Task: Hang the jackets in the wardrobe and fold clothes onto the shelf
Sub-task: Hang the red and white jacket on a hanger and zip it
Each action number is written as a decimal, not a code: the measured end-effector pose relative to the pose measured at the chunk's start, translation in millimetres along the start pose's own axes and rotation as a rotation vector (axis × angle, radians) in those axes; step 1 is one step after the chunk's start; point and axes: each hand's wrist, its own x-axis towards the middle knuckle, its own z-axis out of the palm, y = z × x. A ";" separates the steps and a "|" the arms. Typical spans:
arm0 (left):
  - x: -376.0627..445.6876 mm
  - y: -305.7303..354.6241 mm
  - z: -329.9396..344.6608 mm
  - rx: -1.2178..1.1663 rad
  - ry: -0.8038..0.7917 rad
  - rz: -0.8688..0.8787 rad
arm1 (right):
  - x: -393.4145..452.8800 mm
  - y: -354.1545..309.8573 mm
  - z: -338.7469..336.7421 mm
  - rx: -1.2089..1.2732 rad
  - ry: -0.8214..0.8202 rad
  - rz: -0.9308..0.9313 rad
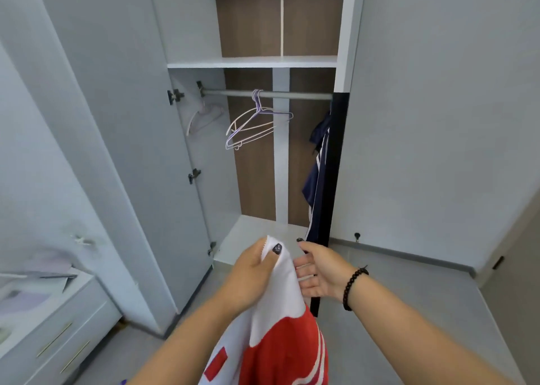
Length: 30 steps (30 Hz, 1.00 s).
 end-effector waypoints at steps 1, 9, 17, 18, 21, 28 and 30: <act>8.1 -1.6 1.8 0.029 -0.034 0.026 | 14.0 -4.8 1.9 0.035 -0.046 0.058; 66.2 -9.0 1.2 0.632 -0.253 0.143 | 109.7 -56.3 17.5 -0.016 -0.515 0.166; 90.2 -30.7 -11.8 0.819 -0.114 0.112 | 158.7 -109.9 63.1 -0.346 -0.528 0.097; 92.3 -35.0 -13.7 0.816 -0.106 0.092 | 163.7 -113.3 70.6 -0.373 -0.500 0.061; 98.1 -52.3 -22.2 0.734 -0.114 0.022 | 178.3 -127.5 89.2 -0.353 -0.440 -0.020; 130.4 -103.5 -83.2 0.110 0.262 -0.022 | 198.8 -174.7 121.0 -0.235 -0.371 -0.166; 148.8 -120.1 -109.0 -0.036 0.470 -0.059 | 200.5 -190.8 130.8 -0.212 -0.355 -0.193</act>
